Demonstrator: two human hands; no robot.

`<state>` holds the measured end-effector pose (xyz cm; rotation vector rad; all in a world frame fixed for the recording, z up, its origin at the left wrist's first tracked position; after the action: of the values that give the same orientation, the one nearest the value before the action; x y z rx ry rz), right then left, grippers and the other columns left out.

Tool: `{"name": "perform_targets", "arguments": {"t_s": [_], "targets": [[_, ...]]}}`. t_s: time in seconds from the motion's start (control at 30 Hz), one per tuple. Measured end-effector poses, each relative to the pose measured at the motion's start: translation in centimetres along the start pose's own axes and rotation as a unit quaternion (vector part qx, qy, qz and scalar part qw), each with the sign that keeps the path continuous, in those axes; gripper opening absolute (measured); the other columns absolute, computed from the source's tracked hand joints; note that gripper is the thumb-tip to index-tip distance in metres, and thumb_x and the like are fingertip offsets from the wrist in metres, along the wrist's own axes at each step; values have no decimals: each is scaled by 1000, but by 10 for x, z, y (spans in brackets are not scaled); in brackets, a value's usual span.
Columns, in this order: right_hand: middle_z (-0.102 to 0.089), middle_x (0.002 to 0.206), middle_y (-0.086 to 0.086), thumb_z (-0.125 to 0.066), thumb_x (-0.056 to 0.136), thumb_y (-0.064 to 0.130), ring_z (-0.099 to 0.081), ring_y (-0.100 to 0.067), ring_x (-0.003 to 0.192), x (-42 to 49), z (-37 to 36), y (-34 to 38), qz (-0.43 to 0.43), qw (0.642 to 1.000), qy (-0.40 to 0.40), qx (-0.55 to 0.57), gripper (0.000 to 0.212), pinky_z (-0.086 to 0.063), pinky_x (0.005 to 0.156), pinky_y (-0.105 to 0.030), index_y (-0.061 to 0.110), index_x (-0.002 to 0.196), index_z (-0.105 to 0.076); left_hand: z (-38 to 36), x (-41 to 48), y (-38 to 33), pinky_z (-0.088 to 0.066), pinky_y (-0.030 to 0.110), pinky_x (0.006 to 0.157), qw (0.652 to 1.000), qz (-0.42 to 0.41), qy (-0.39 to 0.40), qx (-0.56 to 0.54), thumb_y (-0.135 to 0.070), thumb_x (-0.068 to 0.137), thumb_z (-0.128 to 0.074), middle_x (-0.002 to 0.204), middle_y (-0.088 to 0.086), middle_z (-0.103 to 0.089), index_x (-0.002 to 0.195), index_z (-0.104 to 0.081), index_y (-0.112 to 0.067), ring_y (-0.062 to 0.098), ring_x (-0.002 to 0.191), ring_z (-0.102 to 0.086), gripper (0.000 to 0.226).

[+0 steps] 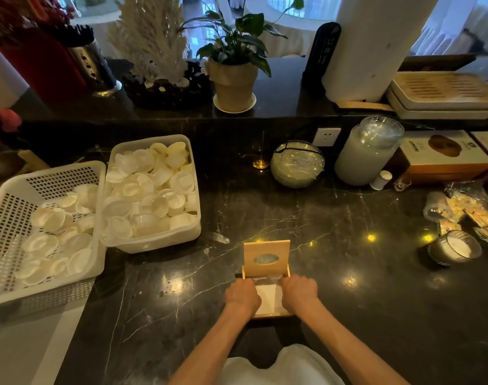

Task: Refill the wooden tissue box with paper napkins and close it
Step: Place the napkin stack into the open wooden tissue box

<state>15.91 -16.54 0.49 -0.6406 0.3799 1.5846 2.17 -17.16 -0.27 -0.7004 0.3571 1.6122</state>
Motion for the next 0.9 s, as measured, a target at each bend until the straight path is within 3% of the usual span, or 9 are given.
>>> {"name": "perform_targets", "arguments": {"t_s": [0.53, 0.63, 0.7, 0.8, 0.87, 0.9], "targets": [[-58, 124, -4, -57, 93, 30, -59, -22, 112, 9, -6, 0, 10, 999, -12, 47, 40, -45, 86, -33, 23, 133, -54, 0, 1, 4, -54, 34, 86, 998, -25, 9, -55, -12, 92, -55, 116, 10, -66, 115, -65, -10, 25, 105, -64, 25], [-55, 129, -6, -56, 94, 34, -58, -23, 114, 5, -7, -3, 28, 997, 1, 79, 47, -46, 88, -34, 27, 139, -47, -1, 0, 6, -53, 34, 89, 994, -54, 19, -94, -7, 92, -50, 122, 10, -63, 123, -62, -15, 25, 109, -62, 35], [-52, 136, -5, -56, 94, 34, -57, -23, 118, -4, -8, -7, 57, 984, 11, 166, 52, -49, 93, -35, 35, 143, -40, -2, -4, 10, -48, 34, 96, 985, -85, 39, -147, -7, 93, -44, 132, 7, -56, 135, -55, -23, 25, 118, -56, 46], [-57, 127, 3, -57, 96, 30, -59, -9, 106, -22, -7, -22, 73, 917, -25, 391, 36, -54, 84, -26, 36, 130, -46, -3, -15, 24, -51, 35, 97, 943, -113, 15, -312, -16, 97, -44, 132, 1, -54, 123, -56, -34, 18, 116, -56, 34], [-54, 129, 4, -54, 98, 35, -58, -3, 102, -35, -6, -29, 58, 824, -21, 563, 34, -54, 77, -19, 30, 128, -38, -2, -27, 31, -58, 35, 86, 884, -108, -6, -454, -22, 101, -43, 124, 3, -56, 111, -47, -30, 15, 108, -61, 14], [-48, 136, 6, -51, 99, 41, -56, -6, 111, -39, -7, -30, 49, 771, 2, 634, 42, -52, 85, -20, 29, 134, -32, -2, -32, 32, -57, 30, 80, 855, -99, -2, -509, -25, 103, -42, 123, 4, -55, 115, -42, -26, 14, 107, -61, 12]]}}
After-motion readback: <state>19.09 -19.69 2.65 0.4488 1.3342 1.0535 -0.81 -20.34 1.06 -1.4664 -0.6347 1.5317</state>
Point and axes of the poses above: each hand's wrist, its own x-axis towards the middle knuckle, its own z-axis out of the back of the hand, y = z × x, the point moved 2 cm from there along x, towards the middle knuckle
